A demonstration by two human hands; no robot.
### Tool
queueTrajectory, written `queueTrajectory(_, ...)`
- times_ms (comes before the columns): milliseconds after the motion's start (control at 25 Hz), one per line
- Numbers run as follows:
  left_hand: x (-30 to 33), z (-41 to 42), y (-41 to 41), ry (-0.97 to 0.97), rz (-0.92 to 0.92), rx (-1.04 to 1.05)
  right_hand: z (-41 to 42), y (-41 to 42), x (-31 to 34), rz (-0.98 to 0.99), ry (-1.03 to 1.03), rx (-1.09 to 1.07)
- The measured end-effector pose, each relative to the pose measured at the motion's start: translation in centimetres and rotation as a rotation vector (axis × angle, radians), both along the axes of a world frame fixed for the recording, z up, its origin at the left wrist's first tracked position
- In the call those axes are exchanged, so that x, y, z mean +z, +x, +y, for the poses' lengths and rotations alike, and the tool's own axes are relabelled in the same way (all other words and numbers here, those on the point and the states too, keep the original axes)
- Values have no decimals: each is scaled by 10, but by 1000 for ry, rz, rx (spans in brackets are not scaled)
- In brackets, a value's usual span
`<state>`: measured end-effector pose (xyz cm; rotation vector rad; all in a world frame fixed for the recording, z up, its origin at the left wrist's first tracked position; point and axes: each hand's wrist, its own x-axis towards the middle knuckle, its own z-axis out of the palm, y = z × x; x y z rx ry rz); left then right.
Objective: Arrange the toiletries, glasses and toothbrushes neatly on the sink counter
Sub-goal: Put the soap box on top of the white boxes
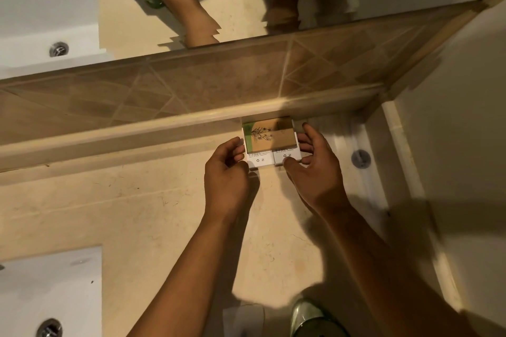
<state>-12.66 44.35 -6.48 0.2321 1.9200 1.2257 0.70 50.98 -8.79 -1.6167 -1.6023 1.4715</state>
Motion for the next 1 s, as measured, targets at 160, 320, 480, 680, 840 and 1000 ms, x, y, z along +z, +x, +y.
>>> queueTrajectory(160,-2,1,0,19,-9,12,1,-1,2,5,-10,-3)
queueTrajectory(320,-7,-1,-3,9,-4,-6,1,2,3,-2,-21,13)
queueTrajectory(480,-3,-7,-4,-10,84,-39,-4,12,9,-62,-16,20)
queueTrajectory(680,22,-41,2,-7,117,-79,-44,39,32,-59,-10,4)
queueTrajectory(840,51,-96,29,30,126,-178,-97,62,52,-57,90,-1)
queueTrajectory(1000,75,-175,49,34,88,-183,-160,74,84,-87,265,118)
